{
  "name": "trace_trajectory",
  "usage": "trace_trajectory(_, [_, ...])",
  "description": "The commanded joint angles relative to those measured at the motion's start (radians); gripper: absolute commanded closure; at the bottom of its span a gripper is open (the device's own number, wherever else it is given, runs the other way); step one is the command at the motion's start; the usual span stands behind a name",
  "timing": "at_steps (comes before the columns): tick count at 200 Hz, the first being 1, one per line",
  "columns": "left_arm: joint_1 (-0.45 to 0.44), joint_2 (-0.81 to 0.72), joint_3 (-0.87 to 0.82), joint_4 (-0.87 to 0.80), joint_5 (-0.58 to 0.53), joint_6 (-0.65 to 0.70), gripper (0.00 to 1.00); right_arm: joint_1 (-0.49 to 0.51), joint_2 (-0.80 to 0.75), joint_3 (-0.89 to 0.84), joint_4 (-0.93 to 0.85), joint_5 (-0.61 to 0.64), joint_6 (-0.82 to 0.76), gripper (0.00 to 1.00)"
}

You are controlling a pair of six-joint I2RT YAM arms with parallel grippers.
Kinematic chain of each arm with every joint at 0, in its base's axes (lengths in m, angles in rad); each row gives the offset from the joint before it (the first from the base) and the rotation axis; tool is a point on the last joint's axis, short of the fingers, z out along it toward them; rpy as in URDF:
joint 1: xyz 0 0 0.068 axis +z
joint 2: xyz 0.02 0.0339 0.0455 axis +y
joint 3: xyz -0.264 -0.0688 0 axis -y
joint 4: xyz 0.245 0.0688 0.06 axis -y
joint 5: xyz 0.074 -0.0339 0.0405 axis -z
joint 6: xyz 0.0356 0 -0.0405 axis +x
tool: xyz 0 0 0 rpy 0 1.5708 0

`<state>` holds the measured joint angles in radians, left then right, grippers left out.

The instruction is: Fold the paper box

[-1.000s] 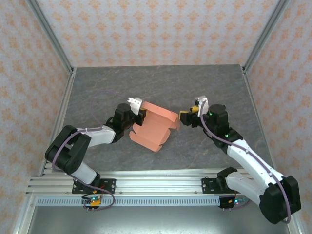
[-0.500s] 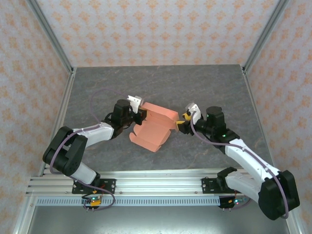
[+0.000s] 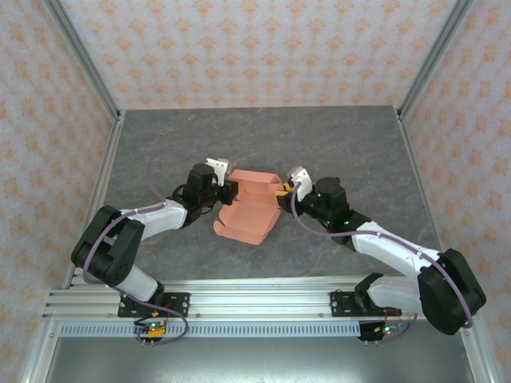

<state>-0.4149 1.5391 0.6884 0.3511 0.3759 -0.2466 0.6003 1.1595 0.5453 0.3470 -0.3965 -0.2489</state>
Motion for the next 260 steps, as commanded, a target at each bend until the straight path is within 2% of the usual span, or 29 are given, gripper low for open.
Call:
trace_trajectory(1, [-0.024, -0.015, 0.031, -0.042, -0.067, -0.036, 1.00, 0.021, 0.013, -0.009, 0.146, 0.149, 0.040, 0.68])
trace_trajectory(39, [-0.072, -0.037, 0.045, -0.098, -0.166, -0.067, 1.00, 0.071, 0.082, 0.004, 0.165, 0.217, 0.036, 0.68])
trace_trajectory(85, [-0.100, -0.073, 0.058, -0.136, -0.209, -0.122, 1.00, 0.084, 0.155, 0.001, 0.209, 0.258, 0.035, 0.68])
trace_trajectory(100, [-0.111, -0.088, 0.056, -0.147, -0.230, -0.144, 1.00, 0.090, 0.172, -0.003, 0.232, 0.312, 0.035, 0.67])
trace_trajectory(115, [-0.125, -0.103, 0.051, -0.150, -0.256, -0.167, 1.00, 0.100, 0.195, -0.005, 0.261, 0.350, 0.031, 0.61])
trace_trajectory(142, [-0.142, -0.112, 0.043, -0.146, -0.269, -0.211, 1.00, 0.102, 0.252, -0.005, 0.327, 0.434, 0.067, 0.61])
trace_trajectory(180, [-0.160, -0.100, 0.053, -0.182, -0.280, -0.239, 1.00, 0.129, 0.325, 0.040, 0.375, 0.632, 0.071, 0.72])
trace_trajectory(214, [-0.185, -0.077, 0.084, -0.233, -0.327, -0.346, 1.00, 0.186, 0.412, 0.081, 0.439, 0.999, 0.100, 0.81])
trace_trajectory(227, [-0.197, -0.064, 0.097, -0.246, -0.344, -0.391, 1.00, 0.201, 0.438, 0.105, 0.436, 1.074, 0.122, 0.82])
trace_trajectory(236, [-0.210, -0.059, 0.110, -0.279, -0.377, -0.422, 1.00, 0.209, 0.457, 0.128, 0.410, 1.094, 0.137, 0.78])
trace_trajectory(249, [-0.229, -0.050, 0.126, -0.298, -0.403, -0.437, 1.00, 0.215, 0.474, 0.156, 0.393, 1.089, 0.158, 0.62])
trace_trajectory(260, [-0.241, -0.042, 0.141, -0.316, -0.423, -0.447, 1.00, 0.222, 0.482, 0.160, 0.416, 1.093, 0.150, 0.60])
